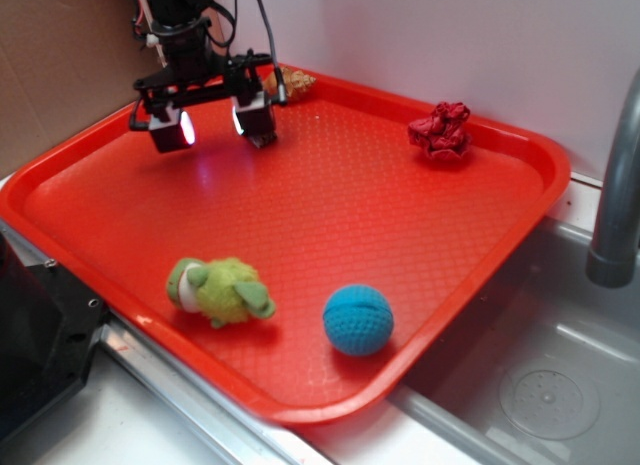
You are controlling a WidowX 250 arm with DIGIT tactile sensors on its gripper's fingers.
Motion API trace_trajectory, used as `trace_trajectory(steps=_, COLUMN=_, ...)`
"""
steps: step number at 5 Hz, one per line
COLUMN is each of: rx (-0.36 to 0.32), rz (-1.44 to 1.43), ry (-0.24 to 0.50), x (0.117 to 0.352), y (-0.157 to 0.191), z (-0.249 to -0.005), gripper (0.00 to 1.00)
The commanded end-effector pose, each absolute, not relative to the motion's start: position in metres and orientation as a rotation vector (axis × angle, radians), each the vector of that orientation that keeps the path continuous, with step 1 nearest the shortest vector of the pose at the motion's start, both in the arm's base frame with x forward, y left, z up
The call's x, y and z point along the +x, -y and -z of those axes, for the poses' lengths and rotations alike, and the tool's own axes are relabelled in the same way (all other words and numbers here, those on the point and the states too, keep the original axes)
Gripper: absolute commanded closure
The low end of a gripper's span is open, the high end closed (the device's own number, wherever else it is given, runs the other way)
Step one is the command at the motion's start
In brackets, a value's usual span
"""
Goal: Grab the wood chip.
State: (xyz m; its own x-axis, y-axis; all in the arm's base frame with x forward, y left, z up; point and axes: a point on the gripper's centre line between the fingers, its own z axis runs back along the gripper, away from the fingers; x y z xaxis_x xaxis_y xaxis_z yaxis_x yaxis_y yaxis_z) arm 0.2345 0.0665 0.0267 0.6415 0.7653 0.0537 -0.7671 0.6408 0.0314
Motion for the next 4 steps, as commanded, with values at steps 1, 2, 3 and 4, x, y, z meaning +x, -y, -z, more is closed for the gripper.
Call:
trace_trajectory(steps=1, rx=-0.011, rz=-0.820, ry=0.207, x=0.245, y=-0.065, z=-0.103, gripper=0.00)
trace_trajectory(steps=2, rx=0.007, rz=-0.831, ry=0.172, x=0.258, y=-0.070, z=-0.088, gripper=0.00)
trace_trajectory(steps=3, rx=0.023, rz=-0.842, ry=0.132, x=0.272, y=-0.078, z=-0.072, gripper=0.00)
trace_trajectory(steps=4, rx=0.025, rz=-0.888, ry=0.120, x=0.285, y=-0.084, z=-0.055, gripper=0.00)
